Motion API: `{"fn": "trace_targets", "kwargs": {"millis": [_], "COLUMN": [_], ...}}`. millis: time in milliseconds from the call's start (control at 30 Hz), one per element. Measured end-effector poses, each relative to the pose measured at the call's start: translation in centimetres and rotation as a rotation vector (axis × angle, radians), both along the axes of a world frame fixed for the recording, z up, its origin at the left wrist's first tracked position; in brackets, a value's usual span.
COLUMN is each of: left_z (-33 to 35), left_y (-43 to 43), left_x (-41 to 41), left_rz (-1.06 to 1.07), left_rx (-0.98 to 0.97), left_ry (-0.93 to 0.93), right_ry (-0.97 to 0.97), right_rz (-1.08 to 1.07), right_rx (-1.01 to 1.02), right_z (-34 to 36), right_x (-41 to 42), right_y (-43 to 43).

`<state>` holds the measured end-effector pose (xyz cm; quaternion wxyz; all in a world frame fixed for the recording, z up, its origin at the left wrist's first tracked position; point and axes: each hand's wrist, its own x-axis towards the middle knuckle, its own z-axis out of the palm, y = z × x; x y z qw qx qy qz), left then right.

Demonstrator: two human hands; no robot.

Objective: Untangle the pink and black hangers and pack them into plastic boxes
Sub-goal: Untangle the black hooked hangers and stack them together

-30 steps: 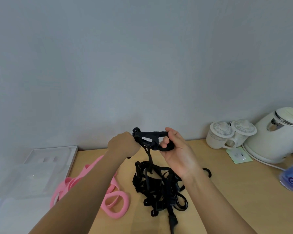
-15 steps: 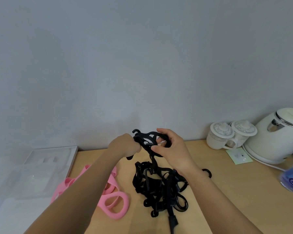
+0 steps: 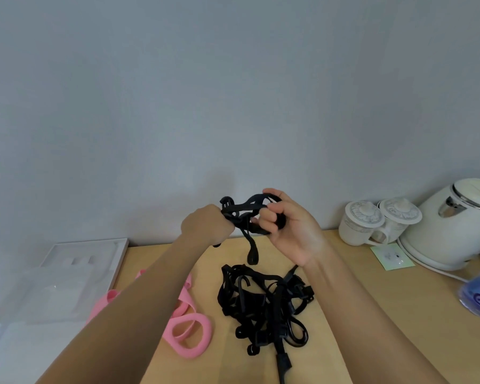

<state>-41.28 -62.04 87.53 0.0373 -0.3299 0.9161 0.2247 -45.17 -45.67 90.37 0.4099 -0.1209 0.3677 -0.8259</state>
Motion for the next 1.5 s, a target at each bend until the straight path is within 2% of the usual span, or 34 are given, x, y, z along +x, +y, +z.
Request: {"fn": "trace_targets", "kwargs": {"millis": [67, 133, 200, 233, 300, 400, 567, 700, 1033, 1100, 1167, 1233, 1300, 1367, 1433, 1500], "left_z": [0.5, 1.0, 1.3, 1.4, 2.0, 2.9, 3.6, 3.7, 3.1, 2.8, 2.2, 1.6, 1.0, 0.4, -0.1, -0.3], "left_y": [-0.7, -1.3, -1.5, -1.3, -0.8, -0.1, 1.0, 1.7, 1.9, 1.4, 0.4, -0.8, -1.4, -1.5, -1.4, -1.2], "left_x": [0.1, 0.3, 0.5, 0.6, 0.7, 0.8, 0.9, 0.7, 1.4, 1.5, 1.4, 1.5, 1.7, 1.9, 1.9, 1.7], "left_rz": [-0.016, -0.030, -0.032, -0.023, 0.004, 0.032, 0.037, 0.015, -0.046, -0.029, 0.008, 0.045, 0.074, 0.106, 0.126, 0.125], "left_rx": [-0.009, 0.048, 0.187, 0.271, 0.382, 0.449, 0.536, 0.547, 0.508, 0.481, 0.402, 0.271, 0.173, 0.117, 0.077, 0.015], "left_ry": [-0.009, -0.038, -0.060, -0.058, -0.043, -0.023, -0.041, -0.045, -0.135, -0.101, -0.035, 0.014, 0.039, 0.070, 0.106, 0.136], "right_ry": [0.269, 0.697, 1.059, 1.155, 1.226, 1.242, 1.524, 1.700, 1.847, 1.774, 1.535, 1.096, 0.663, 0.389, 0.230, 0.226], "right_rz": [0.103, 0.173, 0.184, 0.190, 0.198, 0.112, -0.330, -0.693, -0.823, -0.693, -0.443, -0.207, -0.097, -0.061, -0.050, -0.032], "right_rx": [0.183, 0.523, 0.819, 0.872, 0.891, 0.904, 1.115, 1.155, 1.090, 1.037, 0.929, 0.758, 0.571, 0.377, 0.224, 0.172], "right_z": [0.2, 0.5, 0.2, -0.3, -1.7, -3.5, -4.2, -5.3, -6.2, -6.3, -5.5, -4.1, -2.6, -1.8, -0.9, 0.2], "right_x": [-0.1, -0.3, -0.3, -0.2, 0.3, 0.9, 1.7, 0.3, -1.4, -1.2, -0.5, 0.3, 0.8, 1.0, 1.7, 2.8], "right_y": [1.0, 1.7, 1.8, 1.7, 1.4, 0.8, -0.3, -0.7, -0.4, -0.3, -0.1, 0.2, 0.4, 0.6, 0.6, 0.4]}}
